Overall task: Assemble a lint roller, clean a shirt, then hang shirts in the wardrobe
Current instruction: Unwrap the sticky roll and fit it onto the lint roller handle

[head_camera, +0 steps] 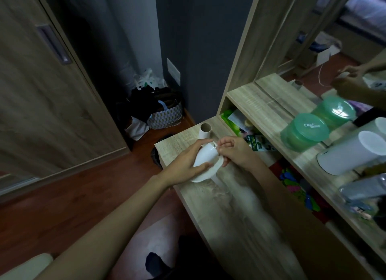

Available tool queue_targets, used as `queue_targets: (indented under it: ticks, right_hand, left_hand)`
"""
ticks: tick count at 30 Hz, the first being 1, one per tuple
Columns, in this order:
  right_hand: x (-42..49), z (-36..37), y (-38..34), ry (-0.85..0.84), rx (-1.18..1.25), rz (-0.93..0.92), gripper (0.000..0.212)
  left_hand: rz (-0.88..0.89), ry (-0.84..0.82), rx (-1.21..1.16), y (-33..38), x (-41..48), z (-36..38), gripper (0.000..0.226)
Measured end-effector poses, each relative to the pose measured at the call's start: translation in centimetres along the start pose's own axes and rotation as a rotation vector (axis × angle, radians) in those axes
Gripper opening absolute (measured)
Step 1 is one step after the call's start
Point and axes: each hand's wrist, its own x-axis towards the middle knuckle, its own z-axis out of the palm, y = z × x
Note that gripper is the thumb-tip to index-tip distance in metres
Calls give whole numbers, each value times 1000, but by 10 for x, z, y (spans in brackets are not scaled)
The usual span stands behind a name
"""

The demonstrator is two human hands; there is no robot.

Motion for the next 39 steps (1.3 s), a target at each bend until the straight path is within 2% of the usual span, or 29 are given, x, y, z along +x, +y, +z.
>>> queue_targets:
  ticks: [11, 16, 21, 27, 34, 39]
  right_hand:
    - [2, -4, -1, -56, -1, 8, 16]
    - [-3, -10, -4, -104, 109, 10, 2]
    - [-10, -8, -2, -90, 198, 22, 19]
    - [-15, -4, -5, -56, 224, -8, 7]
    - [-13, -2, -2, -29, 170, -19, 3]
    - [-9, 0, -4, -10, 82, -14, 10]
  left_hand:
    - [36, -44, 26, 1, 2, -4, 57]
    - [38, -27, 11, 2, 2, -5, 55]
    - [68, -25, 23, 4, 1, -9, 55]
    - [84, -40, 72, 2, 0, -12, 57]
    - [104, -26, 67, 5, -2, -13, 56]
    - [85, -17, 22, 9, 0, -13, 53]
